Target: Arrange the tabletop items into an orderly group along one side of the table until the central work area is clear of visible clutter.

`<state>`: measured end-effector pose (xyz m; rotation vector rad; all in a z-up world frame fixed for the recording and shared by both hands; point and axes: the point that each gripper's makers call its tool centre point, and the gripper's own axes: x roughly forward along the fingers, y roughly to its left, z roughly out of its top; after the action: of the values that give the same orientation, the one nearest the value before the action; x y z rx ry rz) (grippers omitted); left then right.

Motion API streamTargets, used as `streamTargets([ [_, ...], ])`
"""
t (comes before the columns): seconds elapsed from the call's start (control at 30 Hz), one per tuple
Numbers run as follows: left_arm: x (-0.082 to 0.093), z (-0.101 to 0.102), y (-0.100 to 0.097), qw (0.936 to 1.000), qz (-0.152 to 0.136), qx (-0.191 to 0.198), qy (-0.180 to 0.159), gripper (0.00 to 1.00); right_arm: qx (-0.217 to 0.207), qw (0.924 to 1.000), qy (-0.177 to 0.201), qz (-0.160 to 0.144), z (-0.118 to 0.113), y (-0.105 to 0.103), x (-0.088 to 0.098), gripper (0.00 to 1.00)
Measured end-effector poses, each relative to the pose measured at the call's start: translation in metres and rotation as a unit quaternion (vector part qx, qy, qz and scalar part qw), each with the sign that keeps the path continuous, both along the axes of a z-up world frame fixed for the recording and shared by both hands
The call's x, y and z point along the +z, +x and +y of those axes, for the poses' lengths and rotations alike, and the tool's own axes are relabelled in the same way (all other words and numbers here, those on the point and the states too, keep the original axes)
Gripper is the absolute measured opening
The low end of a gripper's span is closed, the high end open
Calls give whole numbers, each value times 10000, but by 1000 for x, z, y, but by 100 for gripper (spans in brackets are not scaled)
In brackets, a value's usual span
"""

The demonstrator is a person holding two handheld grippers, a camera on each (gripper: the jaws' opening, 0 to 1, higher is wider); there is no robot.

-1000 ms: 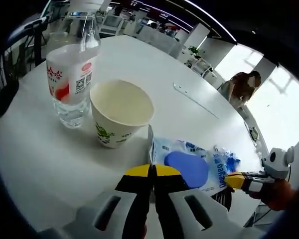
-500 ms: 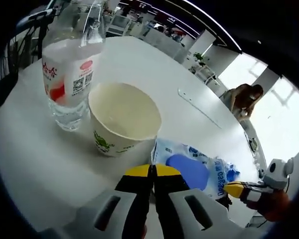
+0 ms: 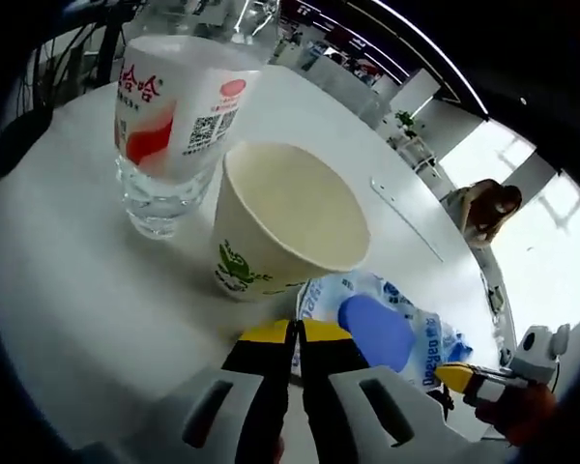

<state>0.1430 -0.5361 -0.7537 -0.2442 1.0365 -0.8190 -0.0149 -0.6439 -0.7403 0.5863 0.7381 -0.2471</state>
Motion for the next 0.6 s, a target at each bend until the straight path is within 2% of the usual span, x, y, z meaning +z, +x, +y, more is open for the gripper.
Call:
streamTargets([
  [0.47, 2, -7, 2, 10000, 29, 10, -70, 0, -39, 10000, -34, -25, -5, -1, 0, 0],
  [0.6, 4, -4, 4, 9995, 183, 178, -200, 2, -18, 10000, -57, -17, -5, -3, 0, 1],
])
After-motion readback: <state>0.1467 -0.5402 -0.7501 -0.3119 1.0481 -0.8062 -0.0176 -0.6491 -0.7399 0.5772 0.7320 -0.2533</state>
